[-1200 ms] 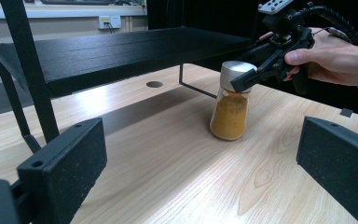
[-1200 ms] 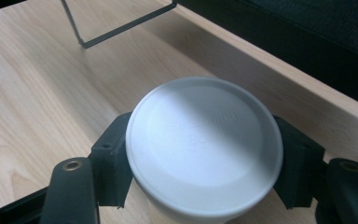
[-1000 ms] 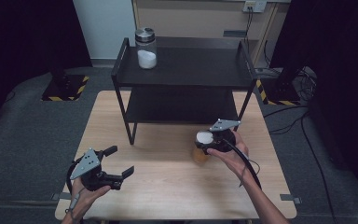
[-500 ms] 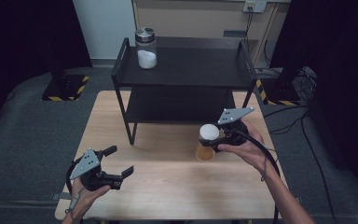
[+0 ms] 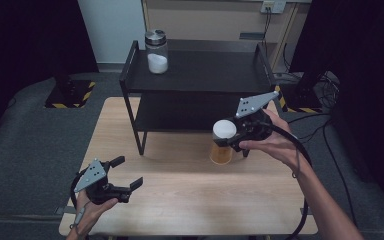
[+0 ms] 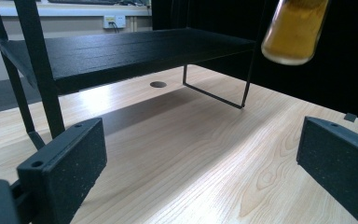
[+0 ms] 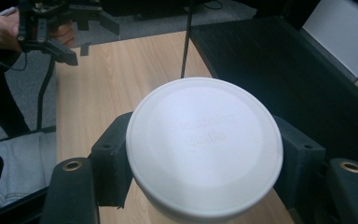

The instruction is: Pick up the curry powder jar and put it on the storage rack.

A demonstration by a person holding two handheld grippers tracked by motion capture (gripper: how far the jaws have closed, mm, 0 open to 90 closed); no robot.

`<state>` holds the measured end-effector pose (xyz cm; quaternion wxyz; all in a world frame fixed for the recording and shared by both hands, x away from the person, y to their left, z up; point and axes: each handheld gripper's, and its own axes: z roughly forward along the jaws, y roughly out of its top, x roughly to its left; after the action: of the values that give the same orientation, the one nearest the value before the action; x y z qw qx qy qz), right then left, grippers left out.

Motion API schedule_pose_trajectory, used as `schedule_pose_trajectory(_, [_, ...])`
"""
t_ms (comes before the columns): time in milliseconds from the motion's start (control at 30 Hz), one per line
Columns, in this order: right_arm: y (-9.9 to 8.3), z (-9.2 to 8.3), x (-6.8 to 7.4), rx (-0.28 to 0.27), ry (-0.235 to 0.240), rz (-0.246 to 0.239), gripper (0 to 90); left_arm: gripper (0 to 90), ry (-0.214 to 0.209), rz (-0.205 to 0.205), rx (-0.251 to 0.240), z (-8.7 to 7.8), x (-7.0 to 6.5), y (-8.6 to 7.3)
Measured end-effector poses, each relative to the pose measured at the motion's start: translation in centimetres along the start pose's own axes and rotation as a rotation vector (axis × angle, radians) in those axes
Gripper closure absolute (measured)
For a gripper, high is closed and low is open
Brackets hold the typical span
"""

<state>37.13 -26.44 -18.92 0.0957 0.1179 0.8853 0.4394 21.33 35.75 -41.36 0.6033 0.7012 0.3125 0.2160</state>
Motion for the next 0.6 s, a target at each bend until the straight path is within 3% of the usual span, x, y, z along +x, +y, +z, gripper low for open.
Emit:
schedule_pose_trajectory(300, [3.1, -1.6, -1.2, -0.019, 0.039, 0.005, 33.8, 0.2, 0.004, -0.014, -0.001, 0.0, 0.1, -0.1])
schedule_pose_trajectory(600, [6.6, -3.8, -1.7, -0.025, 0.01, 0.01, 33.8, 0.2, -0.002, -0.017, -0.001, 0.1, 0.2, -0.2])
